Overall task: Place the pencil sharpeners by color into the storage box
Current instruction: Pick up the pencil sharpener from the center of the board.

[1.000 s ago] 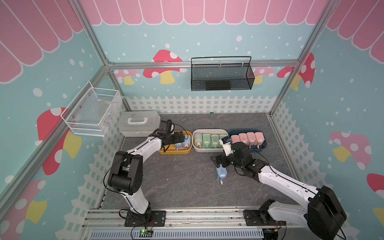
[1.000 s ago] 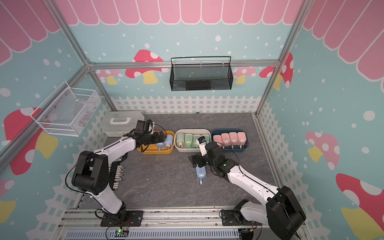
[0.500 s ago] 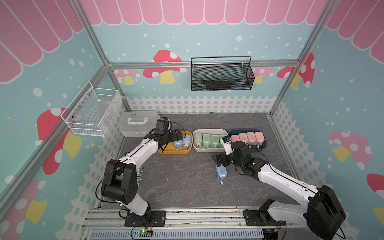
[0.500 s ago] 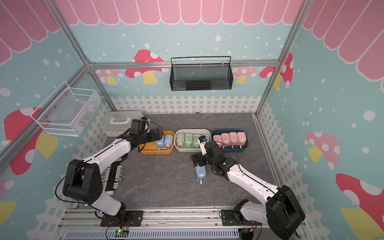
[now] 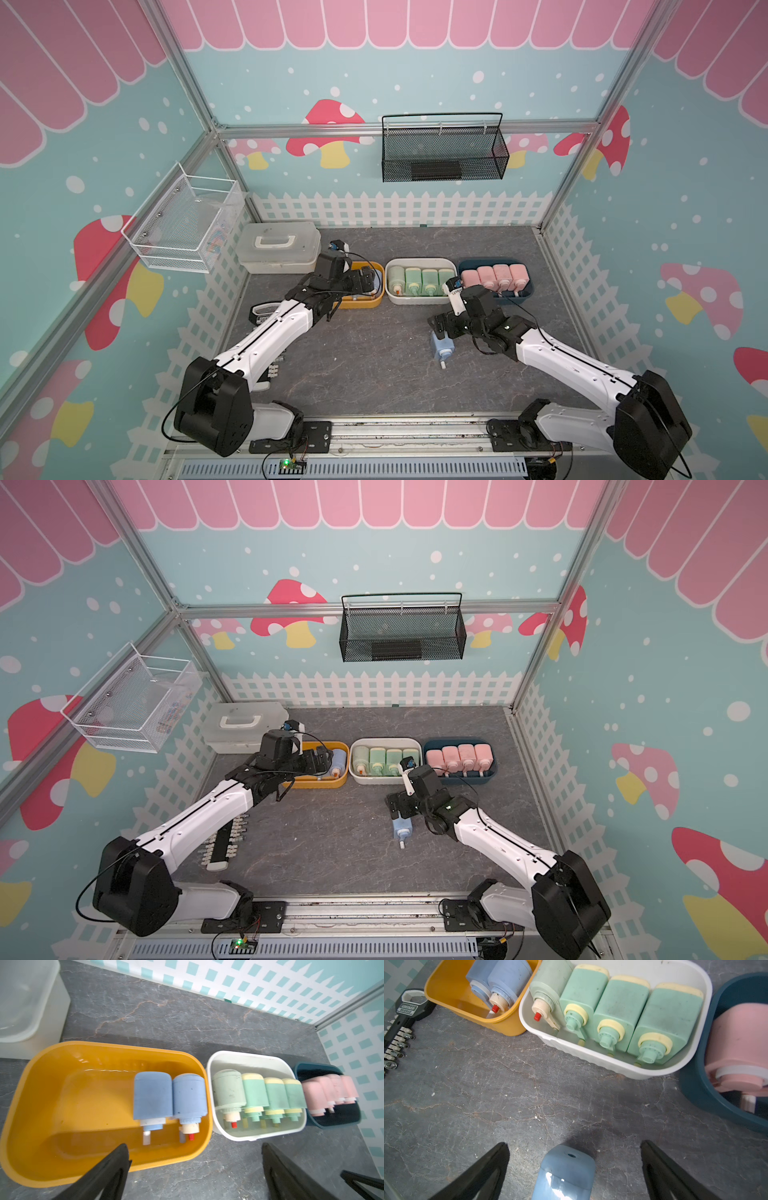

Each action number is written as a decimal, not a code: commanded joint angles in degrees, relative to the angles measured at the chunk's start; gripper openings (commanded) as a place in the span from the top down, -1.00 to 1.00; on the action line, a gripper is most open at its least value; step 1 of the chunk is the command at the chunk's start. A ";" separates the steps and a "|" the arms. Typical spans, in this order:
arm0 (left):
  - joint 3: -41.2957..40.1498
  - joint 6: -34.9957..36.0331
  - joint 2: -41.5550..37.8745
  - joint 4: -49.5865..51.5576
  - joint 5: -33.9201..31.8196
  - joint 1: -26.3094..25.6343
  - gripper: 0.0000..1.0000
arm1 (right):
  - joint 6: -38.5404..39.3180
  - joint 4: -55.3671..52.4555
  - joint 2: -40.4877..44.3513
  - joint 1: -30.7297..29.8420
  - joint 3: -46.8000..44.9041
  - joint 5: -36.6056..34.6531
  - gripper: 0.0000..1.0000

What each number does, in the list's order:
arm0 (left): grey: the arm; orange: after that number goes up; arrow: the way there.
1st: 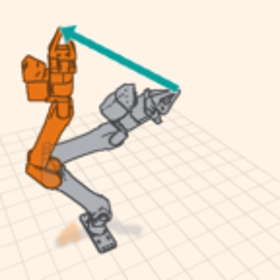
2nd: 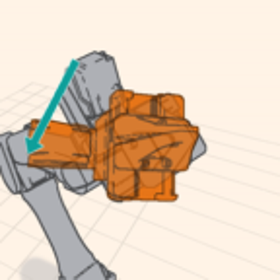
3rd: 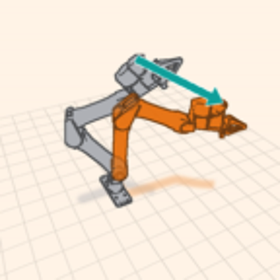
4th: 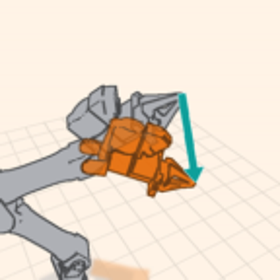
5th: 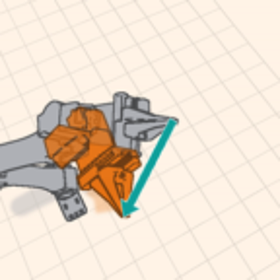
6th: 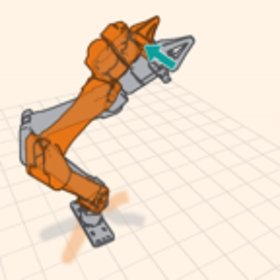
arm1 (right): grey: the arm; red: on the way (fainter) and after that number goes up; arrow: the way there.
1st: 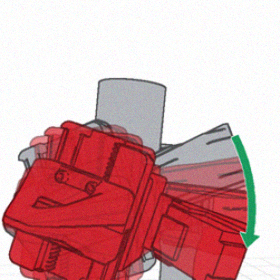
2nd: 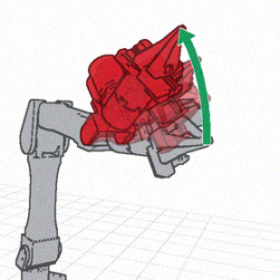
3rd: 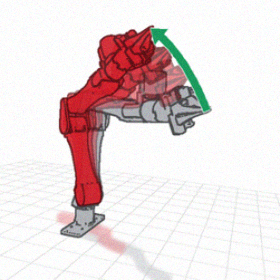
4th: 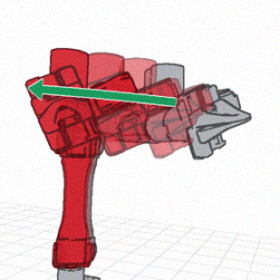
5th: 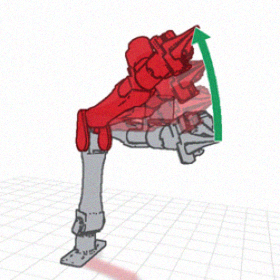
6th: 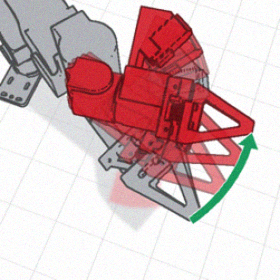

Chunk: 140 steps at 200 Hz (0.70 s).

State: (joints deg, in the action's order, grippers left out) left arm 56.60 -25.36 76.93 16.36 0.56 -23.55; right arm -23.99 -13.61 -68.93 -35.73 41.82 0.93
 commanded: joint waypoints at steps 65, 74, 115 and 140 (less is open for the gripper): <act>-7.73 -10.28 -4.78 -1.25 -10.91 -18.72 -0.98 | -10.25 -7.61 4.88 -0.39 -4.23 9.41 -0.97; -8.57 -11.34 -4.68 -1.23 -10.86 -19.46 -0.98 | -10.89 -6.93 5.02 -0.35 -5.10 10.94 -0.97; -11.17 -14.84 -3.70 -1.25 -11.46 -23.09 -0.98 | -11.39 -4.78 4.15 -0.39 -6.88 18.28 -0.97; -12.19 -15.47 -2.93 -1.02 -12.22 -25.73 -0.98 | -11.80 -1.53 4.34 -0.36 -8.11 23.06 -0.97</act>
State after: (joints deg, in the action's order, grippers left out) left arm 45.60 -38.65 73.08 15.22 -9.80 -47.18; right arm -34.63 -18.63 -64.55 -35.73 35.09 17.30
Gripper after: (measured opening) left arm 0.990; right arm 0.986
